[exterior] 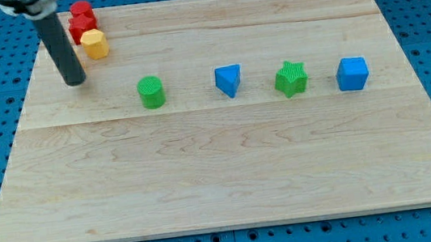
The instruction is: Place your arm at the bottom of the heart
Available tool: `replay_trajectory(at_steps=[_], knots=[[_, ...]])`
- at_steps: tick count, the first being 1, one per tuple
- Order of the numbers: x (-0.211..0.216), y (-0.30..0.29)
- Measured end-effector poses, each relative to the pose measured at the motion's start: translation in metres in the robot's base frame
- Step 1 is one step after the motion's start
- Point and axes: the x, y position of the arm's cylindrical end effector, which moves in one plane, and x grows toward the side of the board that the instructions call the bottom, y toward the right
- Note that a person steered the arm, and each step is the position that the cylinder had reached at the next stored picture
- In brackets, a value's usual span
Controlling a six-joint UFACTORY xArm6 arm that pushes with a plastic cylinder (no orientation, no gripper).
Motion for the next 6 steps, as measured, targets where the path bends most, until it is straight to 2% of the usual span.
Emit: replay_trajectory(at_steps=[1, 2, 3, 4, 5, 6], knots=[[-0.030, 0.049], [-0.035, 0.055], [-0.006, 0.034], [0.003, -0.044], [-0.017, -0.077], [-0.038, -0.070]])
